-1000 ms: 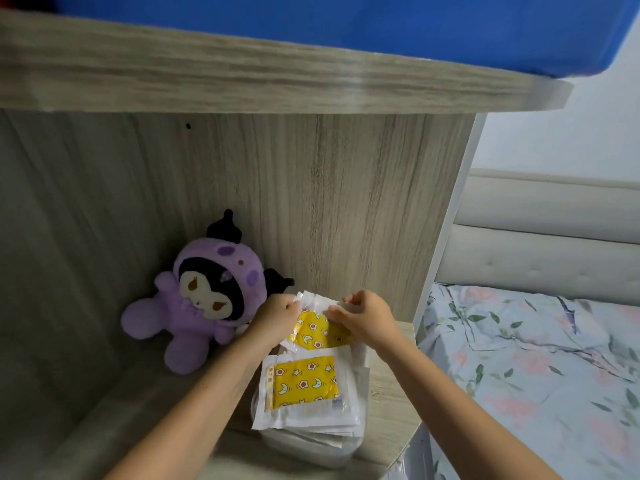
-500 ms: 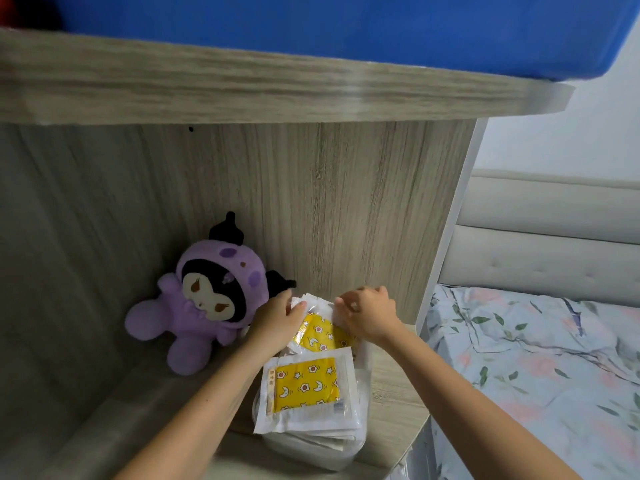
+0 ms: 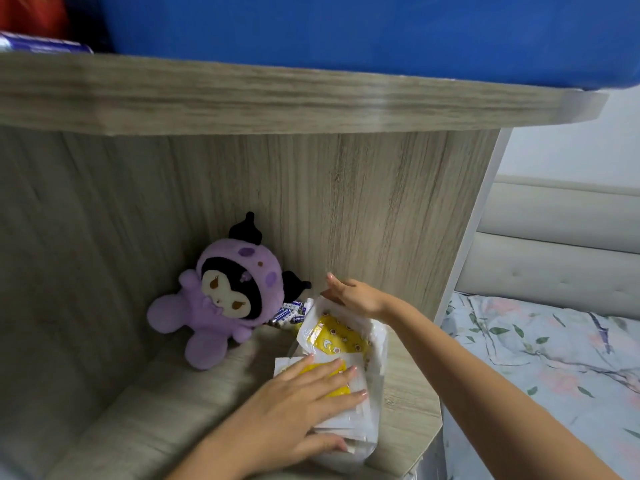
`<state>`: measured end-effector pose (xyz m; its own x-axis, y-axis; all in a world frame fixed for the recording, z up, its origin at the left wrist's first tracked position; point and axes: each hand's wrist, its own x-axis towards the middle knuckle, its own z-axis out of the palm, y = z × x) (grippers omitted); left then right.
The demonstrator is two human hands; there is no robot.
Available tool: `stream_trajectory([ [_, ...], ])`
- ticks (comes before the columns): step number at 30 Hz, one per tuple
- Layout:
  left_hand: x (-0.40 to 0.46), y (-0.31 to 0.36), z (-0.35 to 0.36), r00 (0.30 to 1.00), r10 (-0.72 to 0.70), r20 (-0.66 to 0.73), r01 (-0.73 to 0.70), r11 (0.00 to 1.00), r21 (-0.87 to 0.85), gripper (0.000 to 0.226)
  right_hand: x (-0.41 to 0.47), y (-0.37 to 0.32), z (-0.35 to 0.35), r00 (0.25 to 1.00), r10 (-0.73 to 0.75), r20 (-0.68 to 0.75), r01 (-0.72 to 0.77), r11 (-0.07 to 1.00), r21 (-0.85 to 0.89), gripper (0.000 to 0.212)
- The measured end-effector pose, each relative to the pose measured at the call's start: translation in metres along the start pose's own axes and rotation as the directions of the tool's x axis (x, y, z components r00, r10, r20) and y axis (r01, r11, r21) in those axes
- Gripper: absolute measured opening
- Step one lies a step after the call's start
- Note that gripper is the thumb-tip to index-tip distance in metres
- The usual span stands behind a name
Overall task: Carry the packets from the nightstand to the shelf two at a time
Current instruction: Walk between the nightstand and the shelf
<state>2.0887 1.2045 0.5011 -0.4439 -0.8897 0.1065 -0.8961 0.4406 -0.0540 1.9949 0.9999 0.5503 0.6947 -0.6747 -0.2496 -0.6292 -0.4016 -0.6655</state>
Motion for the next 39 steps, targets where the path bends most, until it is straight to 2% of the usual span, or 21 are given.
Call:
stream_trajectory([
  [3,0.004,-0.008,0.002,0.999,0.008,-0.043,-0.008,1.0,0.0,0.049,-0.003,-0.001,0.002,0.998,-0.008,0.064,0.004,0.998,0.059,0.073],
  [6,0.005,-0.009,-0.002,0.998,-0.011,-0.058,0.003,0.991,-0.135,0.048,-0.007,-0.004,0.002,0.981,-0.008,0.195,-0.009,0.996,0.086,0.07],
  [8,0.005,-0.009,-0.002,0.996,0.003,-0.092,-0.025,0.972,-0.234,0.051,-0.009,-0.004,-0.002,0.974,-0.033,0.226,0.011,0.995,0.097,0.068],
  [12,-0.001,-0.01,-0.001,0.975,-0.017,-0.221,-0.037,0.97,-0.239,0.065,-0.007,0.012,-0.01,0.995,-0.07,0.069,0.059,0.987,0.151,0.06],
  [15,-0.01,-0.013,0.003,0.97,-0.068,-0.236,0.016,0.977,-0.213,0.061,-0.011,0.023,-0.009,0.994,-0.104,0.026,0.106,0.992,-0.075,0.048],
  [18,-0.011,-0.016,0.006,0.984,-0.066,-0.168,0.022,0.969,-0.247,0.05,-0.014,0.02,0.0,0.987,-0.158,0.009,0.154,0.946,-0.285,0.042],
  [22,-0.008,-0.021,0.004,0.99,-0.009,-0.144,-0.026,0.97,-0.241,0.045,-0.009,0.015,0.008,0.963,-0.269,-0.034,0.23,0.877,-0.423,0.043],
  [26,-0.008,-0.02,0.001,0.988,0.056,-0.142,-0.089,0.967,-0.237,0.051,-0.002,0.017,0.019,0.95,-0.302,-0.073,0.239,0.859,-0.453,0.044],
  [30,-0.01,-0.016,0.001,0.989,0.013,-0.149,-0.057,0.954,-0.295,0.049,-0.005,0.02,0.023,0.924,-0.328,-0.198,0.198,0.852,-0.485,0.04],
  [32,-0.01,-0.012,0.004,0.979,-0.007,-0.206,-0.039,0.974,-0.221,0.043,-0.011,0.021,0.023,0.891,-0.362,-0.276,0.218,0.871,-0.44,0.039],
  [34,-0.009,-0.009,0.009,0.965,-0.014,-0.261,-0.022,0.991,-0.133,0.04,-0.02,0.02,0.017,0.88,-0.351,-0.321,0.261,0.921,-0.29,0.041],
  [36,-0.009,-0.007,0.012,0.953,-0.03,-0.302,0.0,0.995,-0.099,0.038,-0.029,0.022,0.007,0.908,-0.313,-0.277,0.283,0.948,-0.146,0.044],
  [39,-0.008,-0.006,0.016,0.943,-0.052,-0.329,0.02,0.995,-0.102,0.033,-0.037,0.028,0.003,0.939,-0.304,-0.164,0.262,0.936,-0.233,0.053],
])
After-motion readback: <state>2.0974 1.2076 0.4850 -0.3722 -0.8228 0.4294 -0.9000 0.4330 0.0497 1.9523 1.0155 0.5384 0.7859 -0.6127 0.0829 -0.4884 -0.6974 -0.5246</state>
